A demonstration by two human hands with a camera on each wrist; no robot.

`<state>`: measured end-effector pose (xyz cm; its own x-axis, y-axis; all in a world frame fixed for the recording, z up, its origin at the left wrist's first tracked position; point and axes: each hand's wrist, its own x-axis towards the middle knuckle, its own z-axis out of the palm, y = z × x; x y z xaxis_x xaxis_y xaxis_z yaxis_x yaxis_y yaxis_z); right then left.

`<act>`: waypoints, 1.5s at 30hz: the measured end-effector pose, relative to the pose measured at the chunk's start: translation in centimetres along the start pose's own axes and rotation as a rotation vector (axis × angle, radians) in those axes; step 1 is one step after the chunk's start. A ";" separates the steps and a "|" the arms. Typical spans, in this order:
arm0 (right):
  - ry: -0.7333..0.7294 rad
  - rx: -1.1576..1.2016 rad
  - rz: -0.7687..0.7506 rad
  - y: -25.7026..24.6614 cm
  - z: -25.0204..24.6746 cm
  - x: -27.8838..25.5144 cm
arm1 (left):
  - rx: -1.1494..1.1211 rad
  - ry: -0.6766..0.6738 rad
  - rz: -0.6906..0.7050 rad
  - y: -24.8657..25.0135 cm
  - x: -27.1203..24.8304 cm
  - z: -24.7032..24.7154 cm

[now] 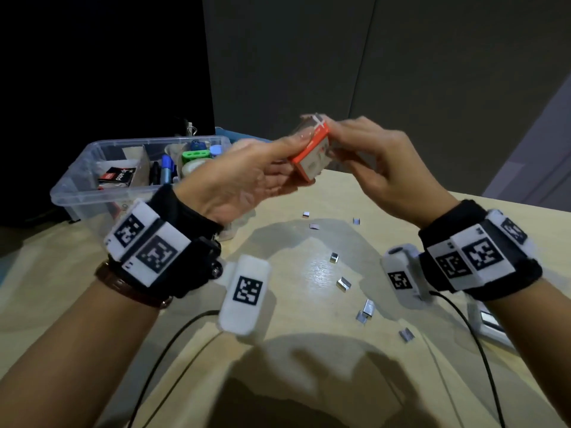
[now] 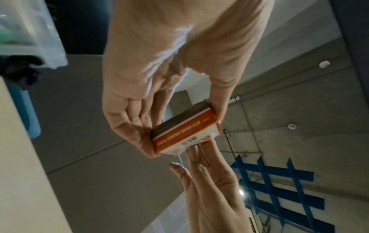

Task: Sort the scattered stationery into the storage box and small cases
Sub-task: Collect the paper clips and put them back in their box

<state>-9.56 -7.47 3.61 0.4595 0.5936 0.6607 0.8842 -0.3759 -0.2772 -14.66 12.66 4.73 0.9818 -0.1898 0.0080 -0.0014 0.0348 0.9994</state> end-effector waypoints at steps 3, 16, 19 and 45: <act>0.035 -0.027 -0.005 -0.8 0.3 1.2 | 0.073 0.036 0.057 1.6 -0.1 -0.4; 0.102 0.080 -0.245 -6.1 7.1 12.6 | 0.631 0.210 0.041 7.4 -5.7 -10.4; 0.116 0.116 -0.242 -6.9 10.0 15.6 | 0.635 0.322 0.026 7.7 -6.9 -12.8; -0.685 -0.045 -0.045 -8.9 19.4 22.8 | 1.086 0.752 -0.417 -0.6 -4.9 -21.2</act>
<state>-5.33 23.21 7.60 0.3847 0.9198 0.0771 0.9063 -0.3606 -0.2204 -15.43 34.34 3.36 0.8109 0.5843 0.0319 0.5099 -0.7324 0.4512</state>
